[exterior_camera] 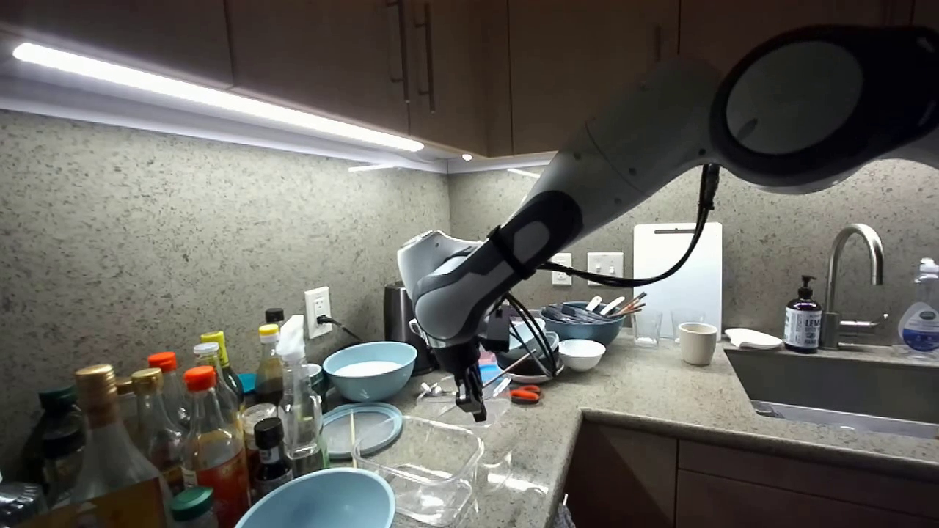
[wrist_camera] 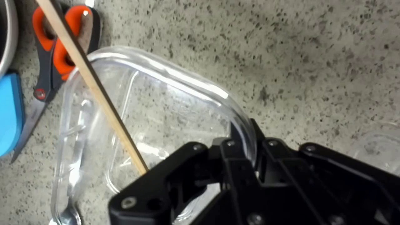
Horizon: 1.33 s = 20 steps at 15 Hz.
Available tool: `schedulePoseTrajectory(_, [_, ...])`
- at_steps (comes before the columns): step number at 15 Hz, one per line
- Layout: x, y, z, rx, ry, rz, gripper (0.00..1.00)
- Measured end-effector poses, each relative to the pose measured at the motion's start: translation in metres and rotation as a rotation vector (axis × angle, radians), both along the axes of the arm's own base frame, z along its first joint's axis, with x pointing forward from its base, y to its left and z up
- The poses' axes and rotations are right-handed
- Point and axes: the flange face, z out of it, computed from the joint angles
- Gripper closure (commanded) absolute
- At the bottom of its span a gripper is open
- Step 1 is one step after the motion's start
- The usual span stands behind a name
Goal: Unstack the two stacked lunch boxes
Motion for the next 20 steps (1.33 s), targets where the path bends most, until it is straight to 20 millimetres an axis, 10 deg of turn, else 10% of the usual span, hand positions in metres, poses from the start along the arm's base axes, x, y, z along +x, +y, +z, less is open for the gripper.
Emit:
schedulePoseTrajectory(5, [0.007,0.041,0.001,0.020,-0.002,0.083,0.92])
schedulePoseTrajectory(13, [0.004,0.033,0.000,0.002,0.037,0.056,0.95])
schedulePoseTrajectory(14, [0.002,0.030,-0.001,0.000,0.061,0.042,0.67])
schedulePoseTrajectory(20, [-0.011,0.012,-0.020,-0.008,0.198,-0.035,0.34])
